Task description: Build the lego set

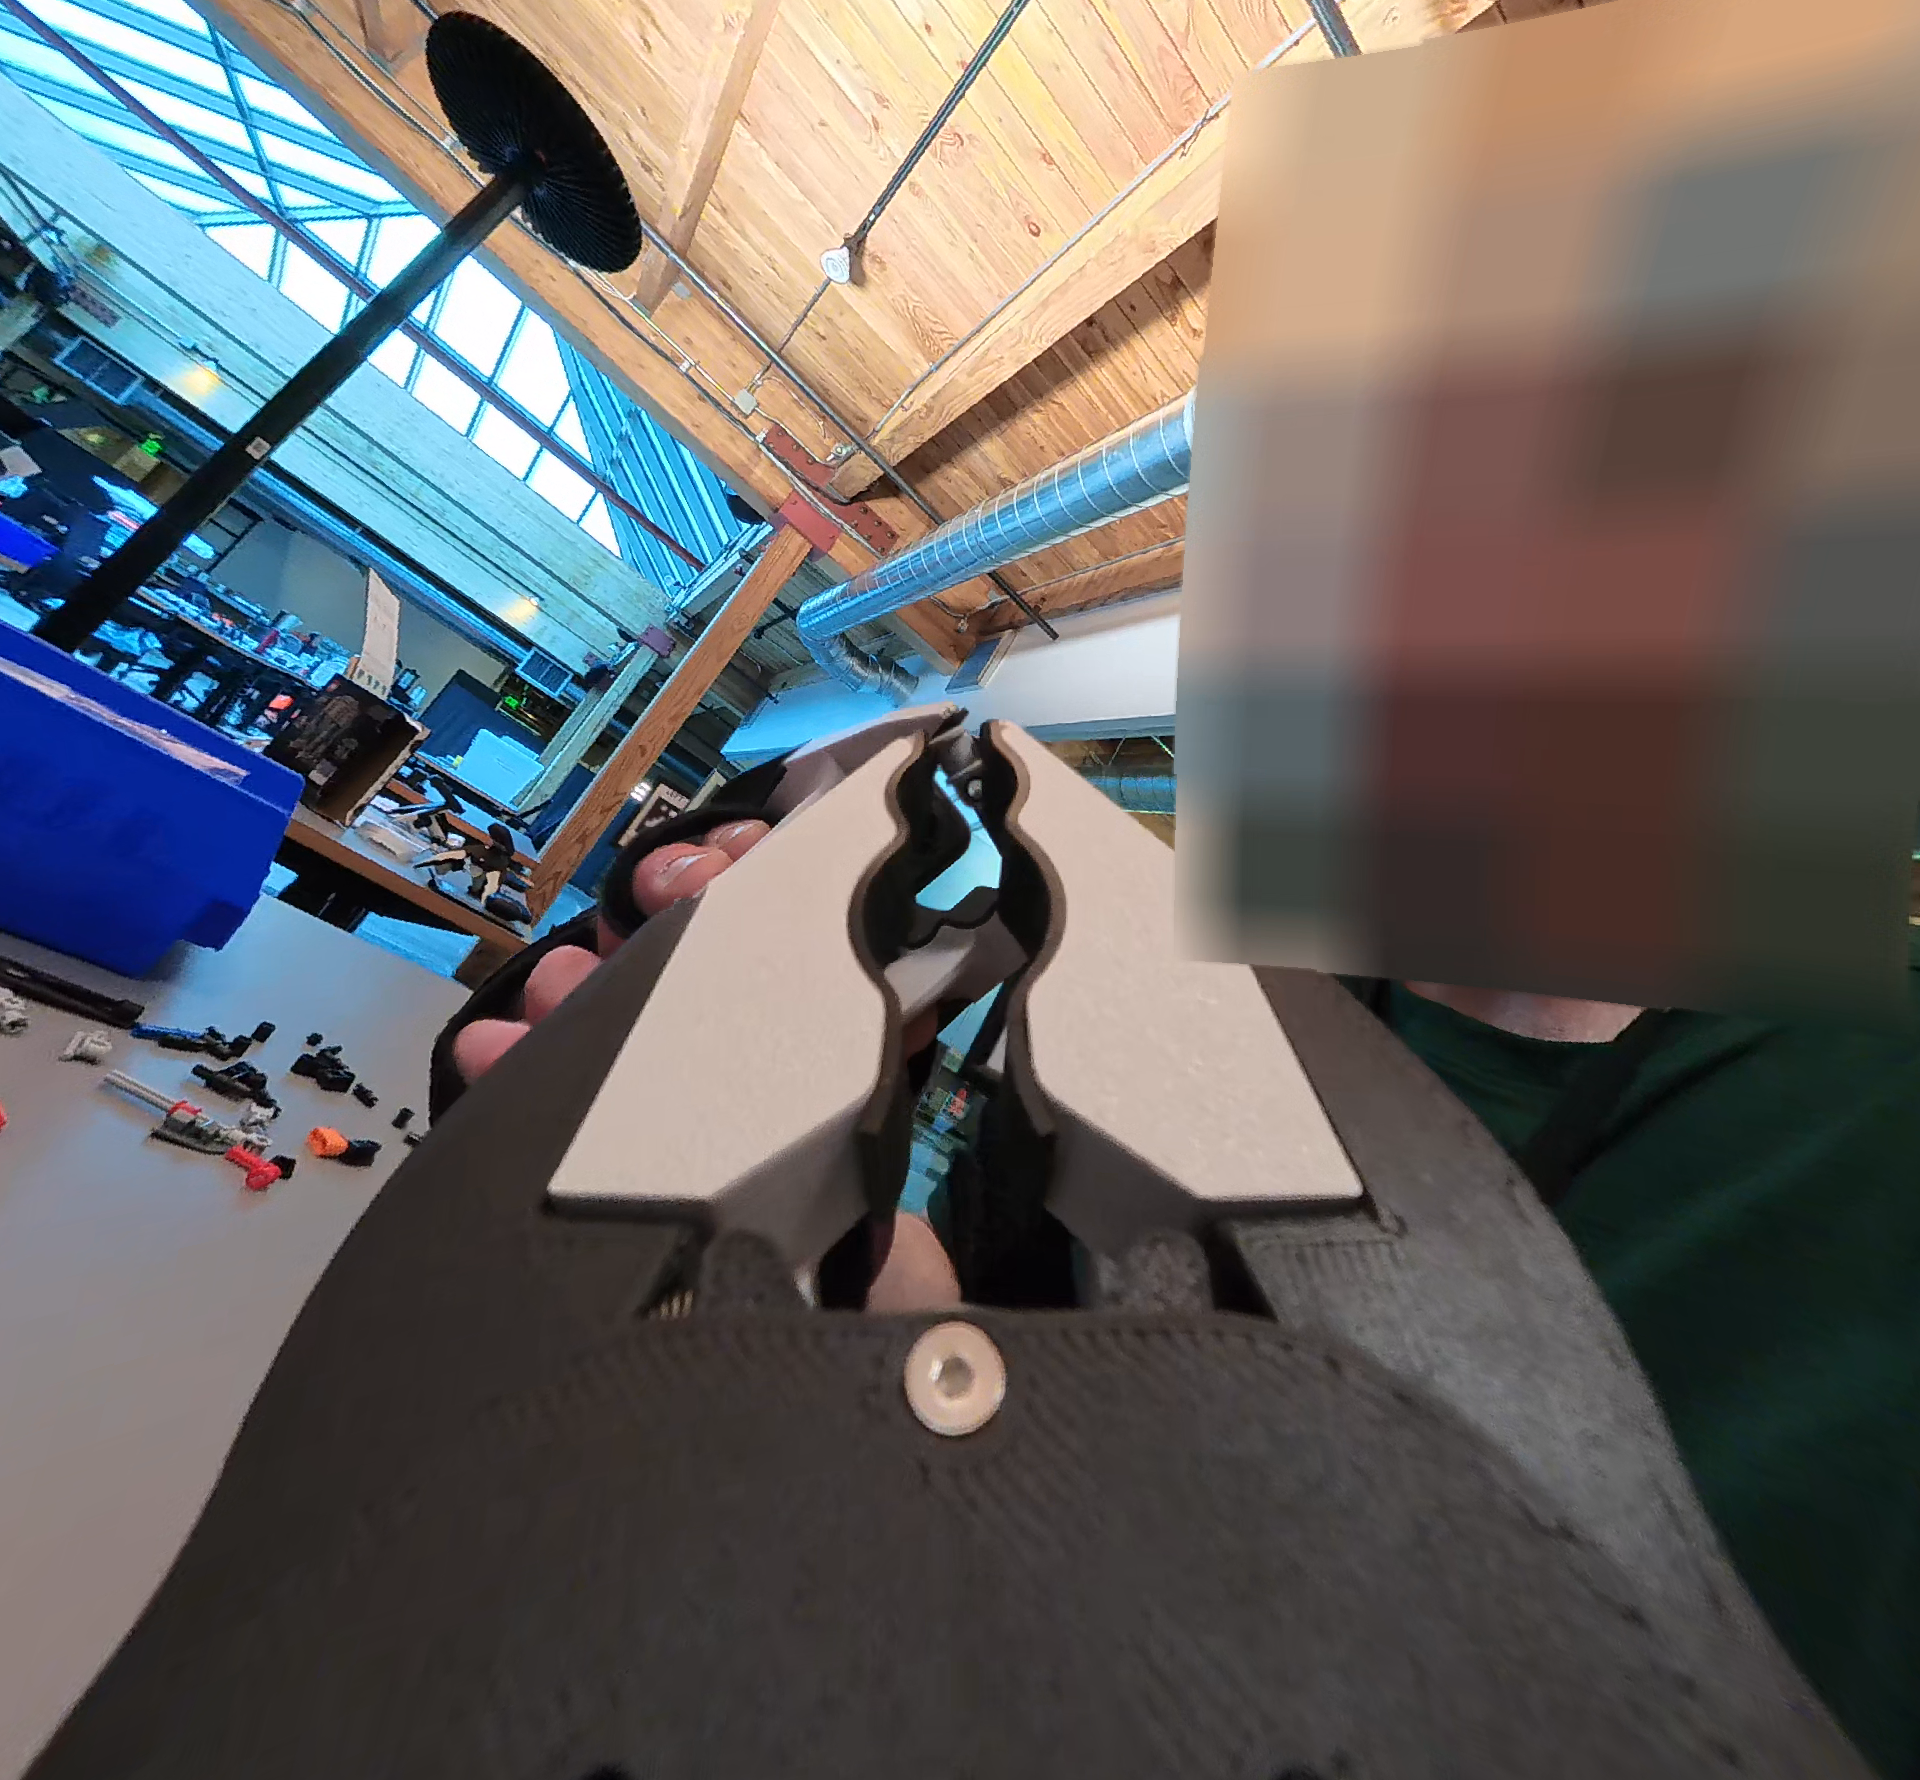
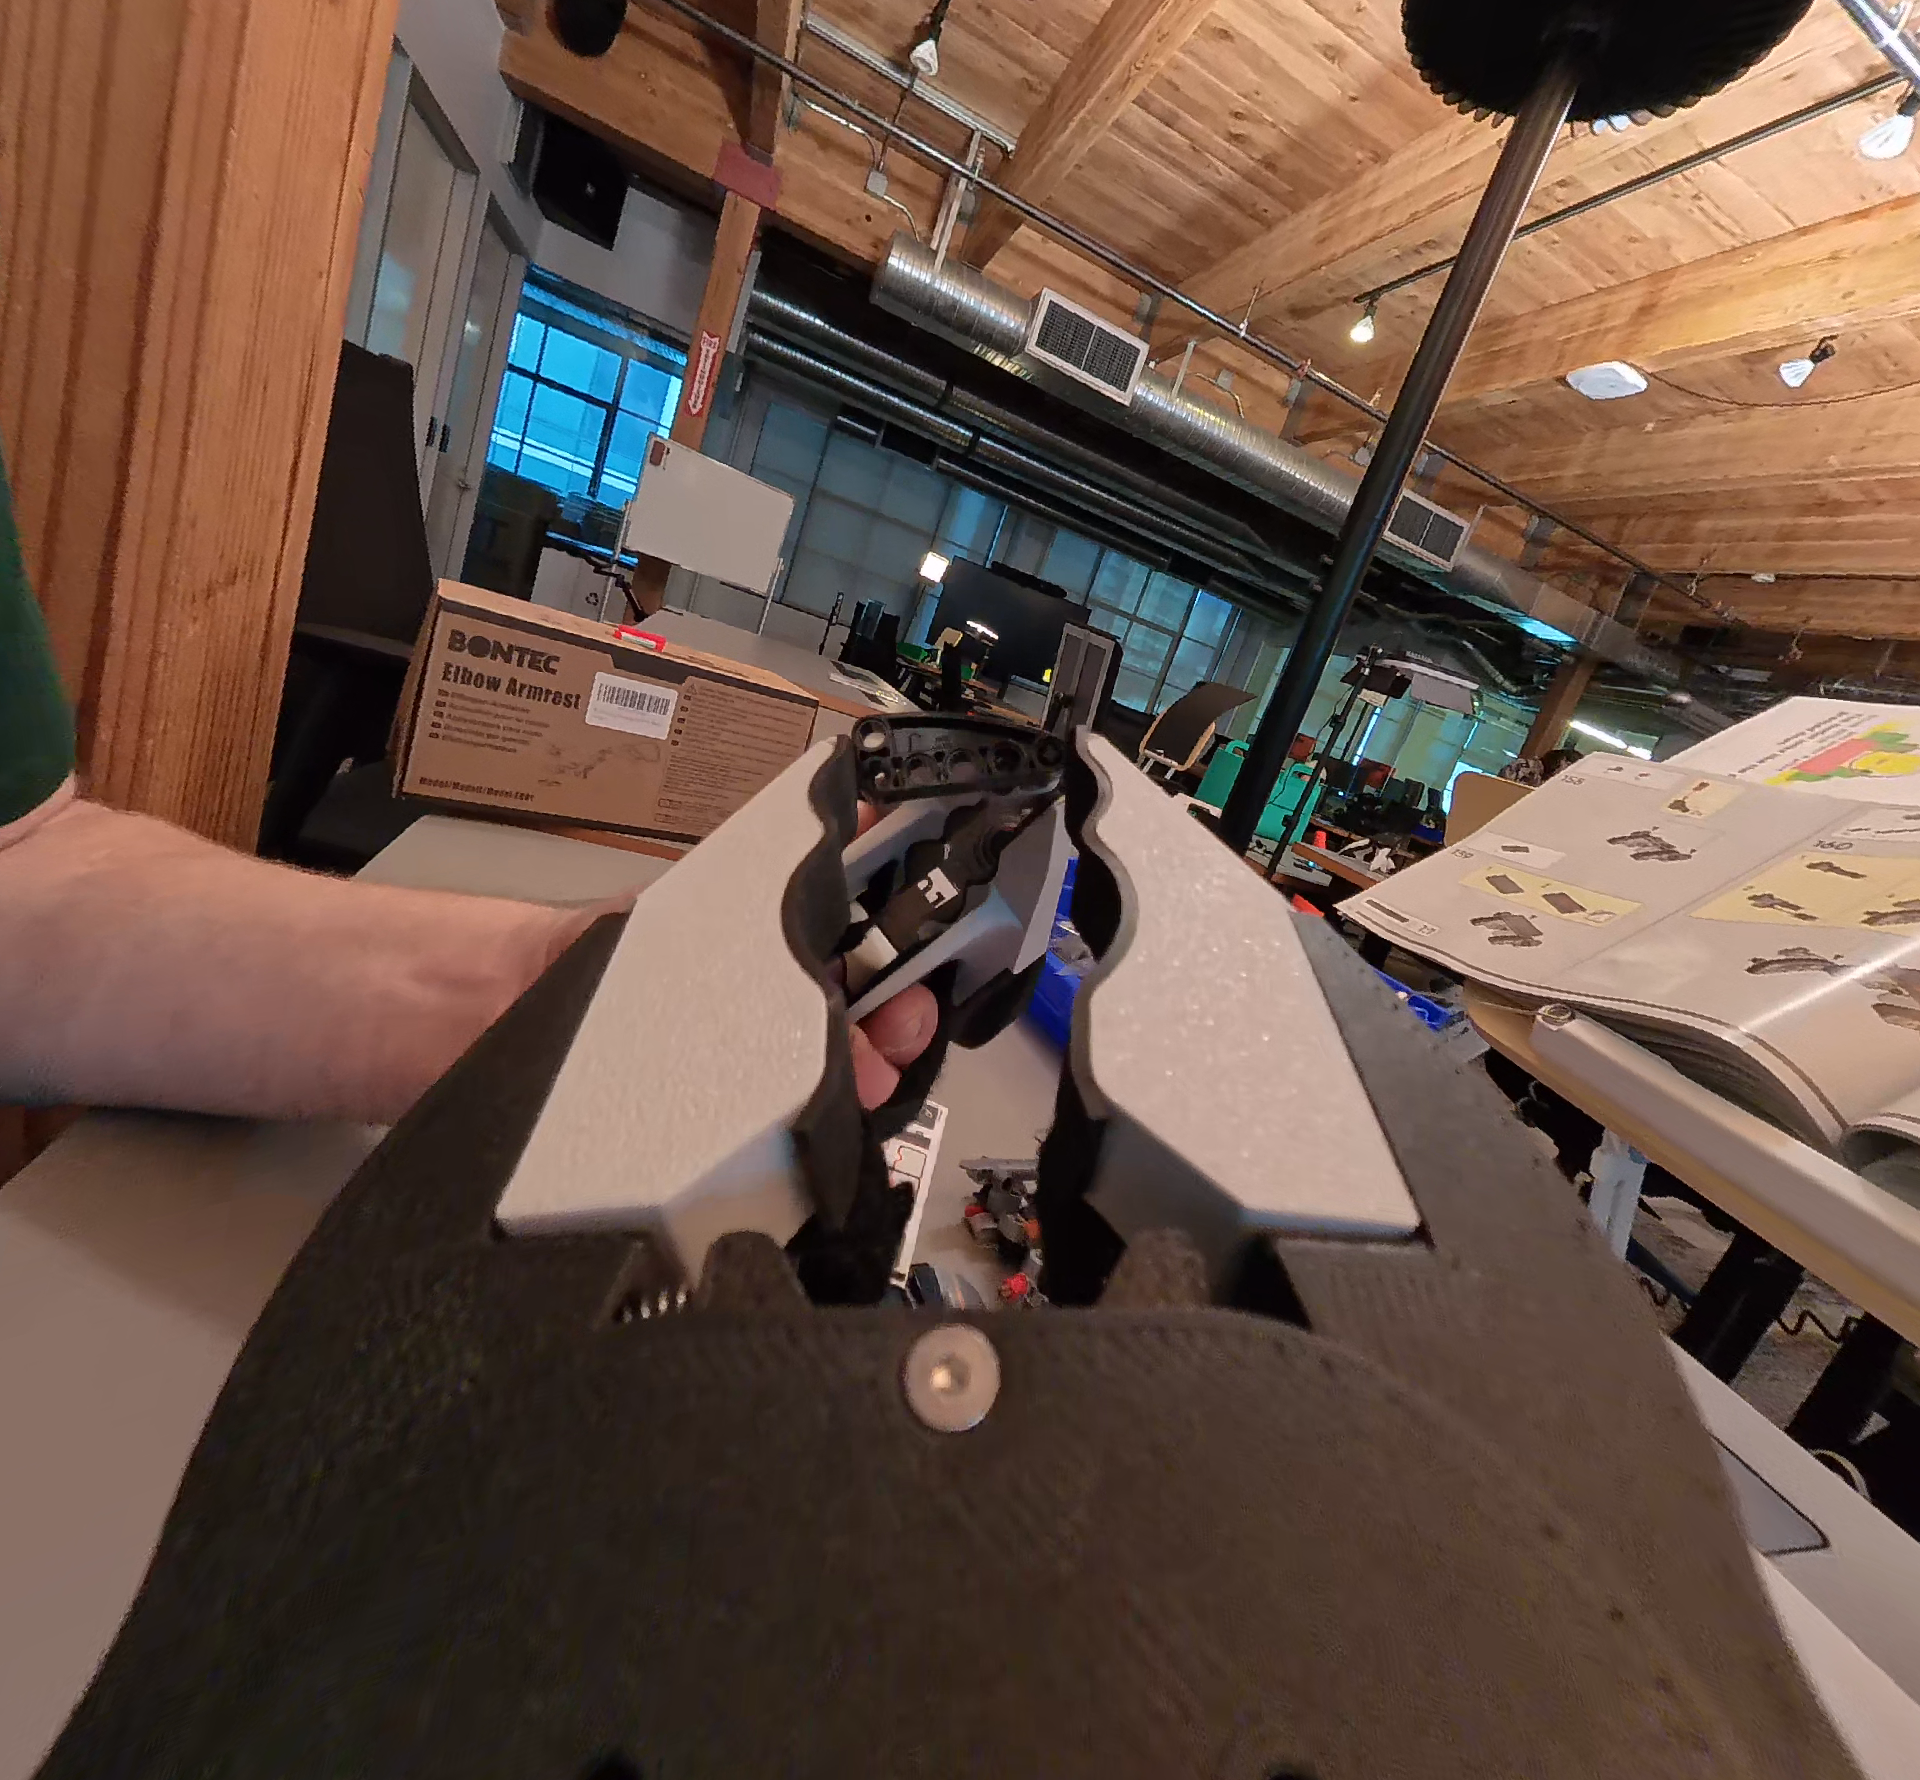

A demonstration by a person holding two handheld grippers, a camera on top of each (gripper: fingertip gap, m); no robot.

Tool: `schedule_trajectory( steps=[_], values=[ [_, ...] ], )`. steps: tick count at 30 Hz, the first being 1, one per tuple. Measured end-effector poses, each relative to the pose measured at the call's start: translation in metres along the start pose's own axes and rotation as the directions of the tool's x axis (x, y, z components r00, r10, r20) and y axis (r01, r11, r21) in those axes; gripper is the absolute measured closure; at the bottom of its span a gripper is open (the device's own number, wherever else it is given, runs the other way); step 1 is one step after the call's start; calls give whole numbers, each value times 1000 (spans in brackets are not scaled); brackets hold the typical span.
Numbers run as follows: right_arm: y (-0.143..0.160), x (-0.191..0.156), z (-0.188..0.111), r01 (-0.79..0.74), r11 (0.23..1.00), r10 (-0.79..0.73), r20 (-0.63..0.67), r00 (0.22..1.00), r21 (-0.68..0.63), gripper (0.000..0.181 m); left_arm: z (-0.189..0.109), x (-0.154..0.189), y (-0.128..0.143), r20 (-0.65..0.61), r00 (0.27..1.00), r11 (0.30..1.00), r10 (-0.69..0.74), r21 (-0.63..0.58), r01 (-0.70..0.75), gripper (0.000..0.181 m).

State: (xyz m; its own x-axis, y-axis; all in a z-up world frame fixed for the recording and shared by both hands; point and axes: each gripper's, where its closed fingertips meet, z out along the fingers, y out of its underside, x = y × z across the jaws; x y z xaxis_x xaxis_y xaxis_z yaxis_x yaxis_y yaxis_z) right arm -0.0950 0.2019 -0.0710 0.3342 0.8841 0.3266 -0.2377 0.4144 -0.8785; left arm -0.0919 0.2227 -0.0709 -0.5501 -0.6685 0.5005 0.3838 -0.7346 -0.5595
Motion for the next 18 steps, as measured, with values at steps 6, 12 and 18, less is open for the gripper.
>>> schedule_trajectory(
  steps=[6, 12, 18],
  values=[
    [2, 0, -1, -23, 1000, 23, 12, 1000, 8, 144, -1, -1, 1, 22, 998, 998, 57, 10, -58, 175],
    [5, -1, -4, -20, 1000, 20, 46, 999, 2, 144, -2, -4, 4, -1, 1000, 1000, -8, 5, 8, 175],
    [5, -7, -8, 72, 997, -67, 102, 993, -39, 143, 0, -2, 10, -66, 991, 993, -116, -10, 116, 175]
  ],
)
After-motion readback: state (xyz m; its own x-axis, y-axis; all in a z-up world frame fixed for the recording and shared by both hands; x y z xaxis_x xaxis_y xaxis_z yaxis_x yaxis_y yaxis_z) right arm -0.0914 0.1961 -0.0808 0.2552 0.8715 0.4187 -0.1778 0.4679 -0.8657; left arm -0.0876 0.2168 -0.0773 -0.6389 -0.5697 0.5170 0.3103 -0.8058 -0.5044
